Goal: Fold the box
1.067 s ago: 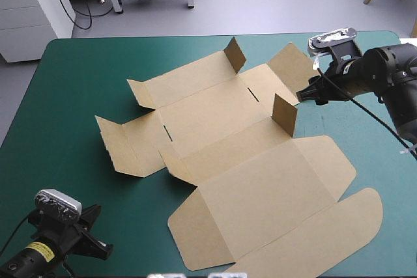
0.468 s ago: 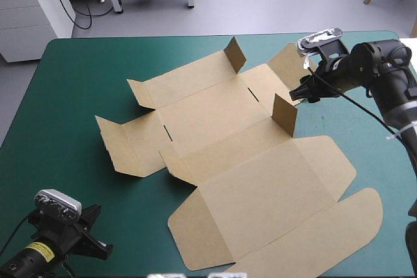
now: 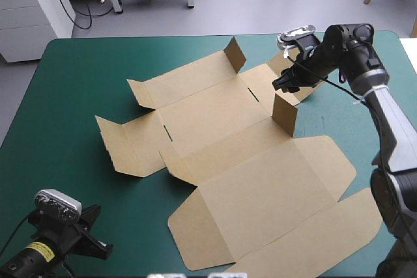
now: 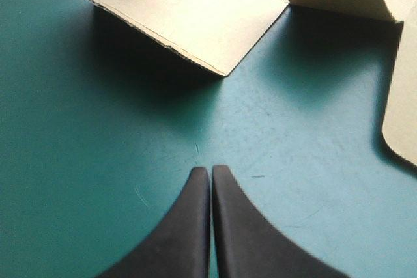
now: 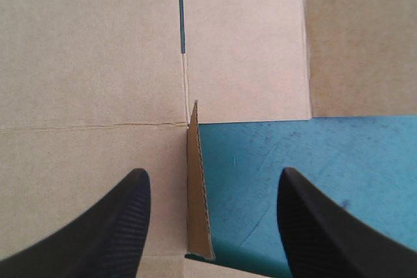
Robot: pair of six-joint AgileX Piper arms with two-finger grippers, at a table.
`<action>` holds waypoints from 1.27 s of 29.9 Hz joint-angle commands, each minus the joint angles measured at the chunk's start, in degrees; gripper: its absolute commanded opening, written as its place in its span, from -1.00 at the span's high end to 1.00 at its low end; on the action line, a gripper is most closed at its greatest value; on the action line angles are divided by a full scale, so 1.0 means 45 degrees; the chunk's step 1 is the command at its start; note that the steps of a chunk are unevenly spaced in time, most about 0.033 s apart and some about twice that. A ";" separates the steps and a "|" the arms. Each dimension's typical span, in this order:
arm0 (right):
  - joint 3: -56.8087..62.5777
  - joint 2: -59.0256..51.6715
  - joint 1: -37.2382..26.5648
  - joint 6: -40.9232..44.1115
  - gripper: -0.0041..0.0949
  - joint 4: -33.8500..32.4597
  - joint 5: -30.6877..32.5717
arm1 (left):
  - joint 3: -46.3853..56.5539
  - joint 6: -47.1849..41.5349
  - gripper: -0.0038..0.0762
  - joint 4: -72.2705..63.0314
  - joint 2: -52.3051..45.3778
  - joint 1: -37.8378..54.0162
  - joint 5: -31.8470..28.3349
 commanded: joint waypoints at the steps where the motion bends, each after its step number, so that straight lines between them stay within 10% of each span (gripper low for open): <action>1: -0.0450 0.0188 0.0003 -0.0340 -0.17 0.0499 -0.0230 | -0.0387 -0.0060 0.93 -0.0168 0.0120 -0.0070 -0.0742; 22: -0.0399 0.2415 0.0003 0.0359 -0.13 0.0379 0.0172 | -0.0387 -0.0060 0.93 -0.0124 0.0120 -0.0070 -0.0742; 38: -0.0399 0.2415 0.1284 0.0832 0.95 -0.1397 0.0200 | -0.0387 -0.0060 0.93 0.0076 0.0120 -0.0070 -0.0742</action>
